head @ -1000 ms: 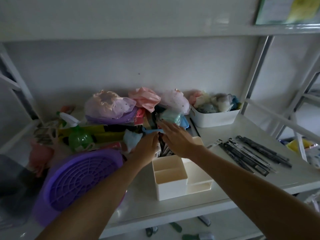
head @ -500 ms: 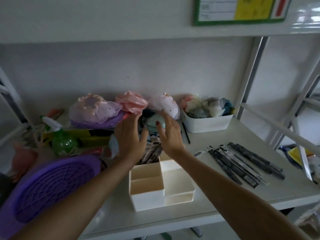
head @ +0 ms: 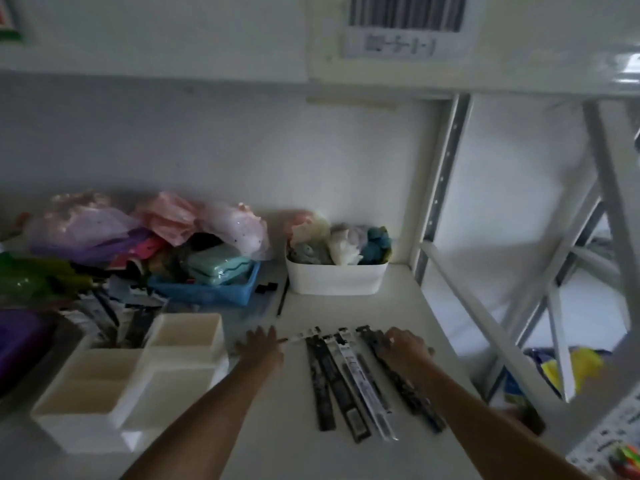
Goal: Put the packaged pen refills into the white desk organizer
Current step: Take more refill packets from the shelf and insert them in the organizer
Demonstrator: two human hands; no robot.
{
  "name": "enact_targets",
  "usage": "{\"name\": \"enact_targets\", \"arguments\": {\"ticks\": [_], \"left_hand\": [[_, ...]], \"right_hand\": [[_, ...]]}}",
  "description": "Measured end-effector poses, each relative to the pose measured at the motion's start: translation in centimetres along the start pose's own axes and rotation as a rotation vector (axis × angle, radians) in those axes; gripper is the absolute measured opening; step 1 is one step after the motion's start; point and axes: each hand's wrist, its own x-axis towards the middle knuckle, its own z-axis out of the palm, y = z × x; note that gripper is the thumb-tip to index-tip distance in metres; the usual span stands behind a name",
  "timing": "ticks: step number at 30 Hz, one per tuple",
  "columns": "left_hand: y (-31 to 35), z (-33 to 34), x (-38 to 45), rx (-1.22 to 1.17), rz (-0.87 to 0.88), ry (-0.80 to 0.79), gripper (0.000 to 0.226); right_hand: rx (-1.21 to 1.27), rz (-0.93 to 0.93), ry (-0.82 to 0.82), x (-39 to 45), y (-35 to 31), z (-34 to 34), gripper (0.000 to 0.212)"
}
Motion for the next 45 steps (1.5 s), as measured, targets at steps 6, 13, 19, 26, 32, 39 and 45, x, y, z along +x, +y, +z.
{"name": "enact_targets", "arguments": {"ticks": [6, 13, 19, 26, 32, 39, 45], "left_hand": [[1.5, 1.9, -2.8, 0.056, -0.006, 0.16, 0.033], [5.5, 2.4, -5.5, -0.215, 0.043, 0.076, 0.049], [7.3, 3.6, -6.5, -0.353, 0.0, 0.087, 0.04], [6.4, 3.0, -6.1, -0.598, -0.12, -0.017, 0.034], [4.8, 1.1, -6.4, -0.902, -0.113, -0.125, 0.044], [3.2, -1.8, -10.6, -1.183, 0.129, -0.138, 0.025], [0.7, -3.8, -13.7, -1.18, 0.241, -0.043, 0.023]], "right_hand": [[-0.068, -0.047, -0.114, -0.6, 1.7, 0.1, 0.074], [0.03, -0.039, -0.154, -2.5, -0.8, 1.6, 0.085], [0.107, -0.001, -0.134, -3.1, -1.3, 2.5, 0.052], [0.212, 0.061, -0.042, -3.2, -0.5, 2.0, 0.019], [0.267, 0.068, 0.018, -3.8, -0.9, 0.1, 0.032], [0.427, -0.274, 0.131, -7.1, -4.5, -1.3, 0.035], [0.684, -0.494, -0.028, -10.2, -10.8, -2.6, 0.017]]}}
